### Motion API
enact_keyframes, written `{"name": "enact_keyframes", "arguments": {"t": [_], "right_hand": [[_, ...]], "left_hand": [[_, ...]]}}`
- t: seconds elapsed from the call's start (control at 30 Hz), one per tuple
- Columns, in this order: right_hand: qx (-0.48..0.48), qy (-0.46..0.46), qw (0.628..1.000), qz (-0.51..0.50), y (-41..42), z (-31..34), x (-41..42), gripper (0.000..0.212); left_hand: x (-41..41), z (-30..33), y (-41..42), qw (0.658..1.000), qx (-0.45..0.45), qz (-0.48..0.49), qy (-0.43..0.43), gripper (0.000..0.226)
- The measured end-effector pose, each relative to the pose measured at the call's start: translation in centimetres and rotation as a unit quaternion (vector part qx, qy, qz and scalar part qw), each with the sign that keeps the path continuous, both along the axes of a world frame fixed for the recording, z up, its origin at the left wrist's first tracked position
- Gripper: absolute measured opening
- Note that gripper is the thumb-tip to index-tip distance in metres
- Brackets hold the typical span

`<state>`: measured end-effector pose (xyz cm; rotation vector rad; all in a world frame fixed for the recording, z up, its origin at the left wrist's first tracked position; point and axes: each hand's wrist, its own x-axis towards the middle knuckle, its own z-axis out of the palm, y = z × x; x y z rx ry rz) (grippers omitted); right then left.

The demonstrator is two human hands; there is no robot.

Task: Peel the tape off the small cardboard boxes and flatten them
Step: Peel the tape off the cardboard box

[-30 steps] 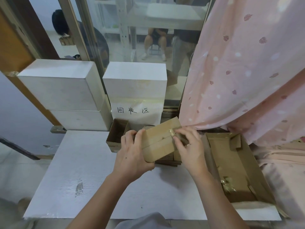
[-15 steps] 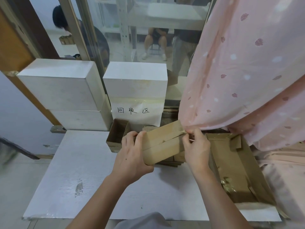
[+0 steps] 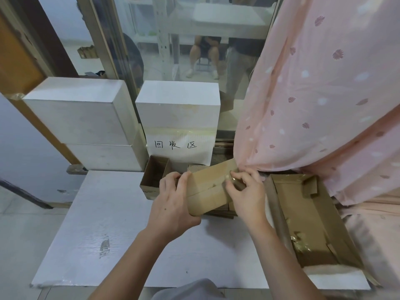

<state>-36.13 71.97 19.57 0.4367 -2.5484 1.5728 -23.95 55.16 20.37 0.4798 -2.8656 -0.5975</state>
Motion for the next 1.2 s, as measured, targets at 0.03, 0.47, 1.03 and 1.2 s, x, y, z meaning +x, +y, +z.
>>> {"name": "enact_keyframes", "arguments": {"t": [0.03, 0.47, 1.03, 1.2], "right_hand": [[0.014, 0.002, 1.000, -0.007, 0.0, -0.2, -0.2, 0.010], [-0.026, 0.019, 0.998, 0.060, 1.0, 0.3, -0.4, 0.016], [-0.132, -0.066, 0.987, 0.057, -0.1, 0.0, 0.7, 0.030], [-0.070, -0.062, 0.993, 0.079, -0.3, 0.4, 1.5, 0.015]], "left_hand": [[0.0, 0.0, 0.1, 1.000, -0.003, -0.005, -0.003, 0.114], [-0.1, -1.1, -1.3, 0.998, -0.063, 0.009, -0.011, 0.115], [-1.2, 0.1, 0.0, 0.989, -0.139, 0.027, -0.041, 0.126], [-1.8, 0.5, 1.3, 0.997, -0.078, 0.019, -0.010, 0.114]]}}
